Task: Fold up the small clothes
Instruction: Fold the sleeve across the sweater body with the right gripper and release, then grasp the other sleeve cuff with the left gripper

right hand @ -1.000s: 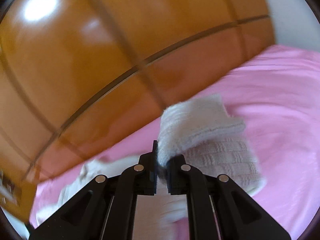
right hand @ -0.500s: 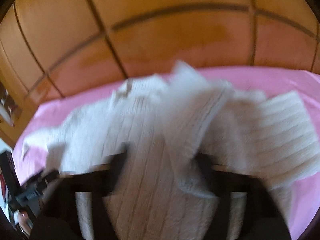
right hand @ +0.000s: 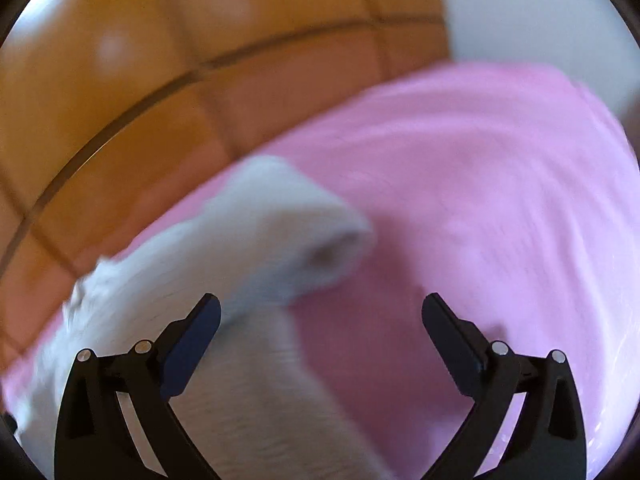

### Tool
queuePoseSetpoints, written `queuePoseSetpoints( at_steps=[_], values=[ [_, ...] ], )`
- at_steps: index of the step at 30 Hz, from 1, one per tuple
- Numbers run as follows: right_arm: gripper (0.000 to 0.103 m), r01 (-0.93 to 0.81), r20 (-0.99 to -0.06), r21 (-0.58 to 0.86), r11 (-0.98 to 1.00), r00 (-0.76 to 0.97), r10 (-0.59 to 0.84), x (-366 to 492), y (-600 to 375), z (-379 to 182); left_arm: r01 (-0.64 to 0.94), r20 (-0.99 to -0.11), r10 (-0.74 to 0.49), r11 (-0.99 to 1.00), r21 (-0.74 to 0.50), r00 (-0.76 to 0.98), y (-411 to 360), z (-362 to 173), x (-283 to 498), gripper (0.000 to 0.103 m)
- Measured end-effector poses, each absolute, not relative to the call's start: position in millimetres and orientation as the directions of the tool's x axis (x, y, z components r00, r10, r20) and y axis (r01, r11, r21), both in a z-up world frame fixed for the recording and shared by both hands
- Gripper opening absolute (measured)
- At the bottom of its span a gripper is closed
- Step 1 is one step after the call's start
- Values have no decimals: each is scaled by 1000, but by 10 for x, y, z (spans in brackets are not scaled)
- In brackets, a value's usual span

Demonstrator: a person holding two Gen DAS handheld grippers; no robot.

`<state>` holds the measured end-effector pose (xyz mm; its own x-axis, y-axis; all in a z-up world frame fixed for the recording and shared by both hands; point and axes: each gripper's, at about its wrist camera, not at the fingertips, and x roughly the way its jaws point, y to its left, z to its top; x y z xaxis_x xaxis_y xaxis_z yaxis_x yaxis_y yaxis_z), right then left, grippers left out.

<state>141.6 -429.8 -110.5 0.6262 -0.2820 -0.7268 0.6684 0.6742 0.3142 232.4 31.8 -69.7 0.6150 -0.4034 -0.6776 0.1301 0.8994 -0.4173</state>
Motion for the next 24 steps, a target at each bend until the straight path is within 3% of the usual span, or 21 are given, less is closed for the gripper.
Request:
queuePoseSetpoints(
  at_steps=[2,6,8,13,16,20,24],
  values=[
    [101,667,-714,336,665,641,-282,1369,-4326,-1104,138,-681,-423,891,-432,597,136,-656,2432,94],
    [101,669,-712,345,659,644,-281,1350,-4317,-1086,107,-727,-404,902,-419,555,-168,-718,2629,76],
    [101,662,-706,369,652,656,-267,1306,-4340,-1099,62,-751,-327,931,-358,574,-221,-735,2611,76],
    [101,650,-691,398,647,677,-255,1283,-4374,-1106,-64,-757,-11,996,-69,653,7,-852,2528,76],
    [101,648,-687,402,647,681,-254,1275,-4376,-1108,-165,-752,79,986,-40,654,358,-806,2451,76],
    [101,652,-690,394,648,676,-260,1266,-4364,-1104,-238,-677,27,946,-220,735,700,-418,2215,76],
    [101,664,-696,376,646,663,-277,1274,-4348,-1092,-7,-651,-206,951,-309,731,209,-148,2346,76]
  ],
)
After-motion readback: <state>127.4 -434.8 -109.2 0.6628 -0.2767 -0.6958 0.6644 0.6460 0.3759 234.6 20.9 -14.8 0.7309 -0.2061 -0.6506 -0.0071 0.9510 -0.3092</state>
